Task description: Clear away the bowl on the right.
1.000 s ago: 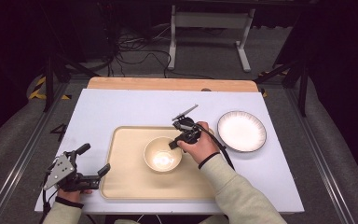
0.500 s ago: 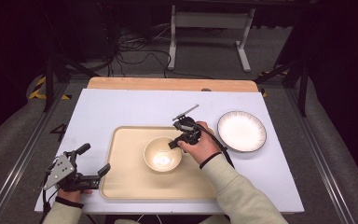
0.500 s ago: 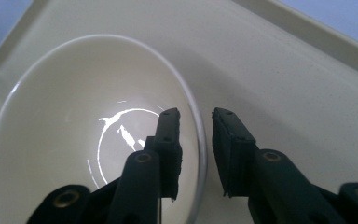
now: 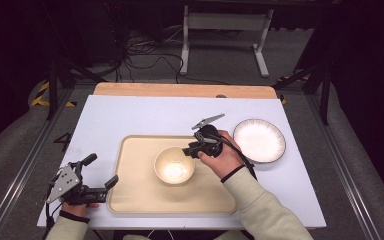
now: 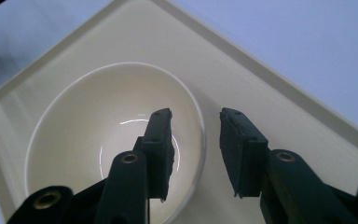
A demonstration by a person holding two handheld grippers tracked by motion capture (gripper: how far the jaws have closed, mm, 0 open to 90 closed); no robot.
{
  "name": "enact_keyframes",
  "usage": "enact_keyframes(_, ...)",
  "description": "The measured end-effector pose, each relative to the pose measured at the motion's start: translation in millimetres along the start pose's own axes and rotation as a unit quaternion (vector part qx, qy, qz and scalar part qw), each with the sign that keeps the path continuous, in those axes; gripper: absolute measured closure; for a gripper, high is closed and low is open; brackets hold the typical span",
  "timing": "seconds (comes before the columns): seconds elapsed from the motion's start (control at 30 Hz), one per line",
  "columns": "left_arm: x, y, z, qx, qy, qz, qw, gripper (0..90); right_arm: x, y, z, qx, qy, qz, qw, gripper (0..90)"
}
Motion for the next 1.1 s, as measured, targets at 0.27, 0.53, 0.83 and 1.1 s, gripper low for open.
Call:
enact_keyframes(0.27, 0.0, 0.1, 0.5, 0.0, -0.001, -0.001, 1.0, 0.2, 11.1, 3.1, -22.9, -0.002, -0.085, -0.047, 0.9952, 63.0)
enact_keyframes(0.53, 0.0, 0.1, 0.3, 0.0, -0.001, -0.001, 1.0, 0.2, 20.4, 1.5, -37.5, 0.003, -0.161, -0.082, 0.9836, 53.0)
enact_keyframes(0.83, 0.0, 0.1, 0.3, -0.001, -0.001, -0.001, 1.0, 0.2, 27.9, -6.4, -56.9, 0.007, -0.214, -0.117, 0.9699, 36.4)
enact_keyframes(1.1, 0.0, 0.1, 0.4, -0.001, -0.001, -0.001, 1.0, 0.2, 44.6, -14.9, -66.8, 0.017, -0.246, -0.124, 0.9611, 15.6)
Point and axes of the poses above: each handheld gripper's, and its own axes: z roughly forward along the jaws, x roughly out of its underside, y roughly to its left, the point moved 3 cm from there along z, roughly forward along the jaws, and after that the axes turned 2 degrees about y, right-handed, at the moved point
